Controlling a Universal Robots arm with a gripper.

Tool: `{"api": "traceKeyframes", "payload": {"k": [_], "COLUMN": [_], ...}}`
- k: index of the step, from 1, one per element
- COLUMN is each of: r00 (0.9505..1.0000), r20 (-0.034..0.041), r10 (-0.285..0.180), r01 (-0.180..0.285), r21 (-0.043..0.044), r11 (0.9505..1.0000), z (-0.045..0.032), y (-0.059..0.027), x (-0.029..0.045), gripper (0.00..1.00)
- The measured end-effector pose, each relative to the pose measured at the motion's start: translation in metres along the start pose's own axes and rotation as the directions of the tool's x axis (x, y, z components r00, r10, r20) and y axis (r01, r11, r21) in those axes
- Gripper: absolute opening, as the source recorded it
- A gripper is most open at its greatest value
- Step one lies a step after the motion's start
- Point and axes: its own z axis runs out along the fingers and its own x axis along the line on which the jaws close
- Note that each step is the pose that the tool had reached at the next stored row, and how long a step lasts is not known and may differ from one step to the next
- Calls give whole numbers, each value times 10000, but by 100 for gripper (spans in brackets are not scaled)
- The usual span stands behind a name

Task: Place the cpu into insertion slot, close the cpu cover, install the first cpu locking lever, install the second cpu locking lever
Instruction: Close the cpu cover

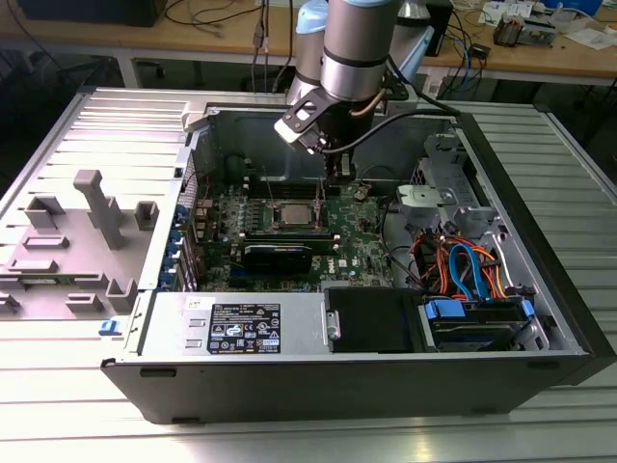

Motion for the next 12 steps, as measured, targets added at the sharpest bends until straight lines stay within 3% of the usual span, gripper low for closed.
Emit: {"api": "traceKeyframes", "payload": {"k": [7,12], "r00": [9999,9998], "r20": [4,3], "r10": [-149,-218], "r01": [149,218], "r21": [2,1], "r11": [9999,9998], "z": [10,38], "y": [-126,-269], "x": [4,11], "gripper": [11,11]}}
